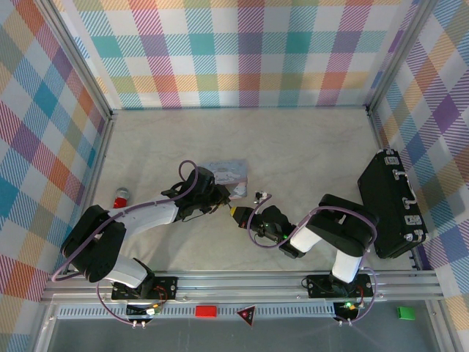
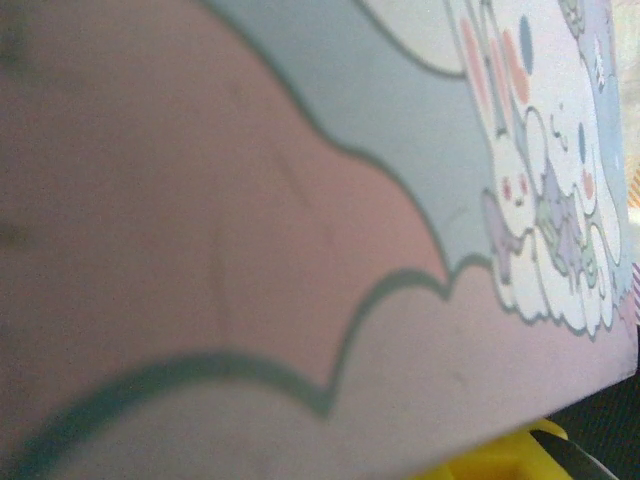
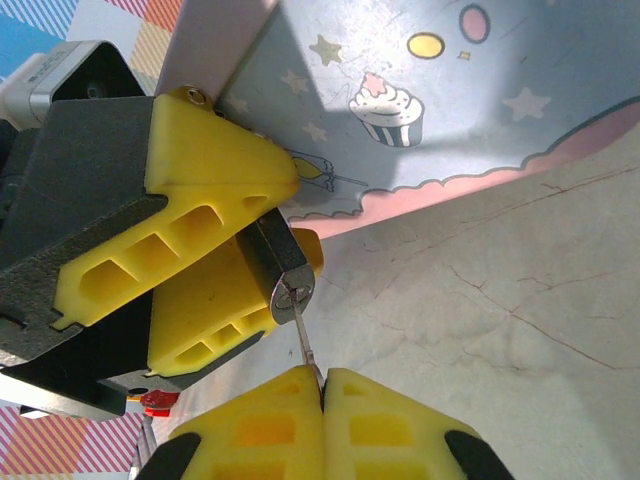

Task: Unlock the padlock with the key

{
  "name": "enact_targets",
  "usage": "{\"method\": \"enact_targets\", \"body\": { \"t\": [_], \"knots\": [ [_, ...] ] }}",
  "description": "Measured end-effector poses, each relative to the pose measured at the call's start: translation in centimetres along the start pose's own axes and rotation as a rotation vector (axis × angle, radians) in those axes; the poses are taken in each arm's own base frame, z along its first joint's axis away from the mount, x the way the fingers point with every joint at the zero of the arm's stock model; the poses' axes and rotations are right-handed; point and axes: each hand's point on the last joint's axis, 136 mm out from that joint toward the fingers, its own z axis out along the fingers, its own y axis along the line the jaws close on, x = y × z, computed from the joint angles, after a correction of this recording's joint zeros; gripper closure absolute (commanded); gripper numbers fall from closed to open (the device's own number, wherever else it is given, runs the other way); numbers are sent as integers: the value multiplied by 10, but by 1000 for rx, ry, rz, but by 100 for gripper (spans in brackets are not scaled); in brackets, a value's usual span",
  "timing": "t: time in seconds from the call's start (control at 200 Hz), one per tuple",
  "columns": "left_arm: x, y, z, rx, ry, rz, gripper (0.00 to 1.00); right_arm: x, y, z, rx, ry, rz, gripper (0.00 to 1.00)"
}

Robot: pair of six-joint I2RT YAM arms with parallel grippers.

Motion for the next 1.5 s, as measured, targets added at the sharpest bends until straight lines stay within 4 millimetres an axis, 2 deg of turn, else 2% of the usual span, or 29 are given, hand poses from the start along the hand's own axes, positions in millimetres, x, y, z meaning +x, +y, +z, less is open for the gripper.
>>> {"method": "enact_targets", "body": {
  "t": [0.57, 0.87, 1.5],
  "knots": [
    [1, 0, -1, -9, -19, 7, 89, 1, -1, 2, -24, 25, 4, 100],
    [2, 1, -1, -18, -30, 8, 90, 2, -1, 2, -26, 31, -55, 100],
    [-2, -10, -2, 16, -47, -2, 90, -11, -1, 2, -82, 50, -50, 100]
  ]
}}
